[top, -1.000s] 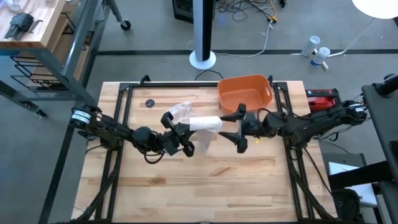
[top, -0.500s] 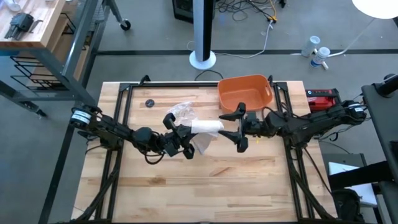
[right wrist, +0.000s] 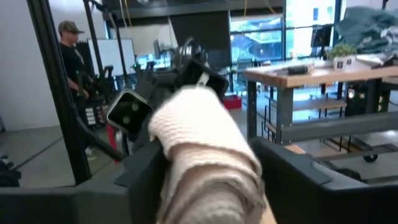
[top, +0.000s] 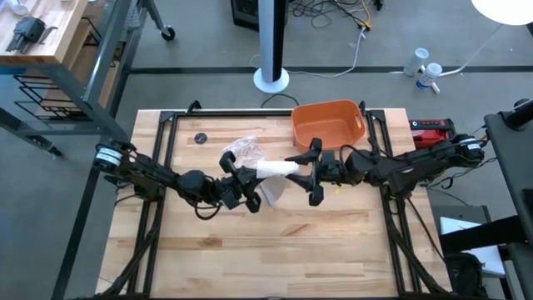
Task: Roll bandage
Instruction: Roll the brown bandage
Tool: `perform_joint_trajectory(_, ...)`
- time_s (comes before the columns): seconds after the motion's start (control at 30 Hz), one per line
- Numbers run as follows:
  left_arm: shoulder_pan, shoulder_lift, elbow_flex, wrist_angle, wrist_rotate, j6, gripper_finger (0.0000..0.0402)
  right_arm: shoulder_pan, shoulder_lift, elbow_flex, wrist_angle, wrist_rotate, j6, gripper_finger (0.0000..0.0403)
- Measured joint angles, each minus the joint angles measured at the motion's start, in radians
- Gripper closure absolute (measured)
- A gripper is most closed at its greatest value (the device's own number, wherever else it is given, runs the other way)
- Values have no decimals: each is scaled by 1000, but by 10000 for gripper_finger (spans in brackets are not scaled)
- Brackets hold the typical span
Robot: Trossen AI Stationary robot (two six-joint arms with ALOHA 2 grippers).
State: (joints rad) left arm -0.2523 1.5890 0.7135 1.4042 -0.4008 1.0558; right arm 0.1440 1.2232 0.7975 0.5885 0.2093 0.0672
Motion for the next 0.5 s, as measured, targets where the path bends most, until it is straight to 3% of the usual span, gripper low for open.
perform_joint_trajectory(0.23,0,0,-2,-7,-37,0,352,3,2,1,-11,3,-33,373)
perform_joint_trajectory(0.5,-2,-1,-2,-11,-80,0,313,15,-5,2,-53,33,-81,379)
